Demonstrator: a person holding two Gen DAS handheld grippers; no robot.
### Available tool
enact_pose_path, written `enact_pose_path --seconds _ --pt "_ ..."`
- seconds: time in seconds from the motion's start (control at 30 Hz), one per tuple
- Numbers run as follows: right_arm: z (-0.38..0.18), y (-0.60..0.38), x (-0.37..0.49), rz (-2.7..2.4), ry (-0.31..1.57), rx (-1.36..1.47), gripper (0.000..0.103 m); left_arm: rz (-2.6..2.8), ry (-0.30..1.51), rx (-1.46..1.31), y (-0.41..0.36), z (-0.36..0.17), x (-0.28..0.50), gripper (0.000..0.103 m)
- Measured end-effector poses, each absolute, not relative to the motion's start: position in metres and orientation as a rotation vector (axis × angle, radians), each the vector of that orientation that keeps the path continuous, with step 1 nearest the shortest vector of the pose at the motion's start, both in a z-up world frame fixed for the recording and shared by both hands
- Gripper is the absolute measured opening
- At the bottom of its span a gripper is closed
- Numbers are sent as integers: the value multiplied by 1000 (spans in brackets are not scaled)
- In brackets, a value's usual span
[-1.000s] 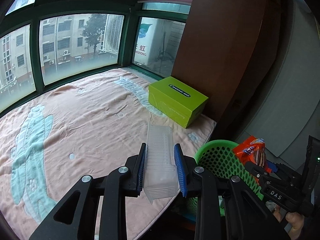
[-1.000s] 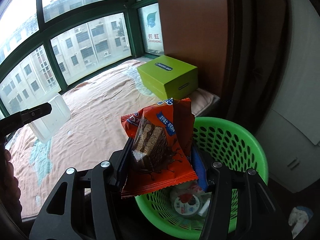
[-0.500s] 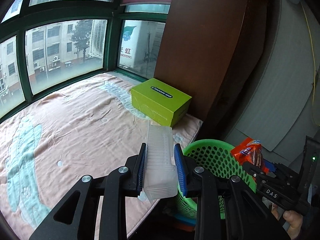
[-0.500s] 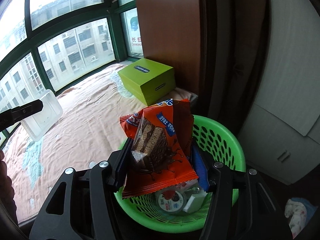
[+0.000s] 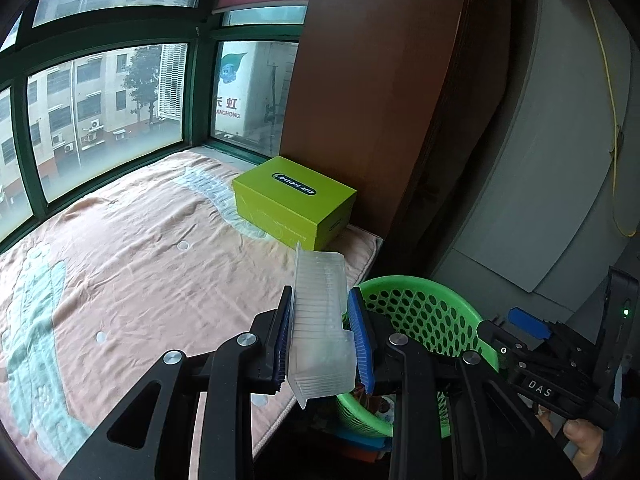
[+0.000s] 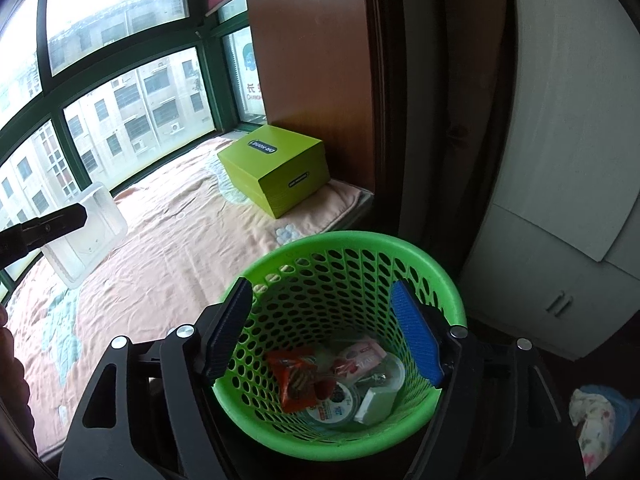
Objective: Collect trash
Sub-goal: 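Open both tools to drop the tray and snack bag into the basket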
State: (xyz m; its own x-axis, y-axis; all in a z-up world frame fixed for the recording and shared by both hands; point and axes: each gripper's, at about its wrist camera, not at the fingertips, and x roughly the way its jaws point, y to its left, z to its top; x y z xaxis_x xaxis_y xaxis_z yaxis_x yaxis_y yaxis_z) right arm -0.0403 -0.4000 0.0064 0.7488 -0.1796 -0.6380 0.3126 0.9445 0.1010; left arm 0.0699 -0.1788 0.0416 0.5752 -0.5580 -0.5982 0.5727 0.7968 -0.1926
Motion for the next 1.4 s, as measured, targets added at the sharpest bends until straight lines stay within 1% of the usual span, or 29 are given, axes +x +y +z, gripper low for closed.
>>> enact_pose_path --seconds 0.23,1.0,1.07,1.1,1.17,1.23,1.3,1.4 --pt "11 -408 -50 -301 653 211 79 -708 717 40 -202 36 68 27" --pt "13 -436 -74 -364 622 259 82 -821 797 110 -272 8 55 27" --pt "13 -438 -76 -368 620 265 82 -831 801 111 -275 6 54 33" --pt "13 -439 -76 -369 620 267 82 -828 800 115 -277 5 53 39" --pt "12 -440 -77 -370 619 272 82 -831 797 116 -280 4 52 42" --pt "13 -441 -78 -370 619 275 82 -827 802 115 -281 3 52 51" --pt "13 -441 -77 -366 619 275 82 -820 801 113 -280 2 52 53" --pt "12 -439 -75 -354 622 273 82 -798 805 102 -275 3 53 60"
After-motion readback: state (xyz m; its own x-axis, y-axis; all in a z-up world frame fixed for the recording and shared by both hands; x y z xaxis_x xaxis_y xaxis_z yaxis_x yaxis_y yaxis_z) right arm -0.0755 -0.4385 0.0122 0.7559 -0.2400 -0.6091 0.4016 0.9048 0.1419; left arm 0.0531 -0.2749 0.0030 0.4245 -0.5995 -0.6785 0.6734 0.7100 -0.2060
